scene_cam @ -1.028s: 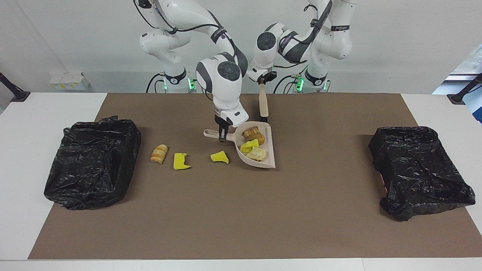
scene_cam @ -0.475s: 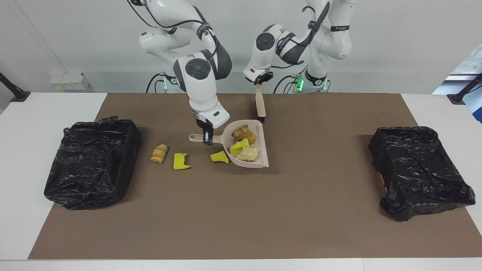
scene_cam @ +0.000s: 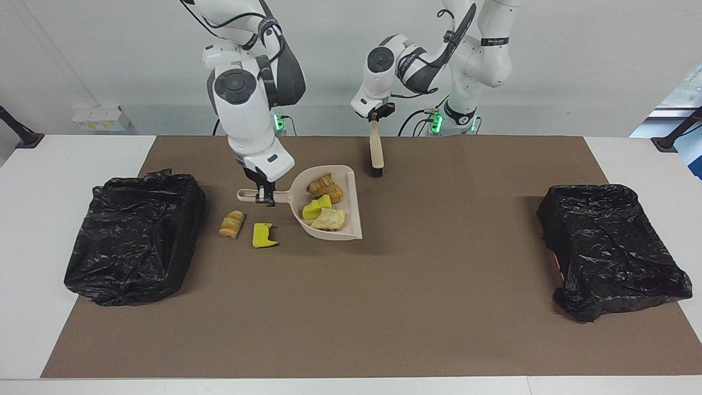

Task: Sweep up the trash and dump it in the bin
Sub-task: 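Carry the loaded dustpan with the right gripper to the far black bag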

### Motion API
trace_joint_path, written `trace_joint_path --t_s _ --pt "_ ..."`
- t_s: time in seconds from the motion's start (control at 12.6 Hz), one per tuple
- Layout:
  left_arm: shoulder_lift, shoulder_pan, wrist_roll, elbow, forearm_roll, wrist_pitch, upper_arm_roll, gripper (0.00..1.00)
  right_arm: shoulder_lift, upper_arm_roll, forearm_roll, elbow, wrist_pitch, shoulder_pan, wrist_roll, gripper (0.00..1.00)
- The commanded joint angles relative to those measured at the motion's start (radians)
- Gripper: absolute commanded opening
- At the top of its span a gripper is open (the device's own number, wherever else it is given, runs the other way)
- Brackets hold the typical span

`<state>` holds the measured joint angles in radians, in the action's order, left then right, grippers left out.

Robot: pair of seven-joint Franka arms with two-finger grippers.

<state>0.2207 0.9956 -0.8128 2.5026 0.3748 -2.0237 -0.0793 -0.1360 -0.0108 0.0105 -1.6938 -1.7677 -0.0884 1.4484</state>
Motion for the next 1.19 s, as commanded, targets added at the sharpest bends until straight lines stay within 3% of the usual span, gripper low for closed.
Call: trace_joint_path --t_s 0.0,0.32,0.63,0.79,0.95,1.11 --pt "0.009 0.014 0.006 0.019 0.012 -0.017 0.016 0.16 0.013 -0.009 -0.007 0.016 0.025 0.128 0.120 0.00" --pt "-0.007 -0.014 0.046 0.015 0.010 -0.020 0.018 0.27 0.007 -0.009 0.023 0.049 0.030 0.318 0.251 0.00" --pt "-0.011 -0.038 0.078 0.015 0.007 -0.023 0.018 0.33 -0.005 -0.009 0.172 0.078 -0.036 0.484 0.380 0.00" --pt "-0.024 -0.060 0.095 0.007 -0.004 -0.023 0.019 0.52 -0.007 -0.009 0.320 0.077 -0.105 0.506 0.354 0.00" --pt "-0.041 -0.072 0.098 -0.017 -0.008 -0.020 0.021 0.64 -0.007 -0.009 0.478 0.068 -0.180 0.509 0.278 0.00" --pt "-0.078 -0.133 0.147 -0.063 -0.062 -0.020 0.019 0.94 -0.001 -0.009 0.606 0.048 -0.187 0.509 0.212 0.00"
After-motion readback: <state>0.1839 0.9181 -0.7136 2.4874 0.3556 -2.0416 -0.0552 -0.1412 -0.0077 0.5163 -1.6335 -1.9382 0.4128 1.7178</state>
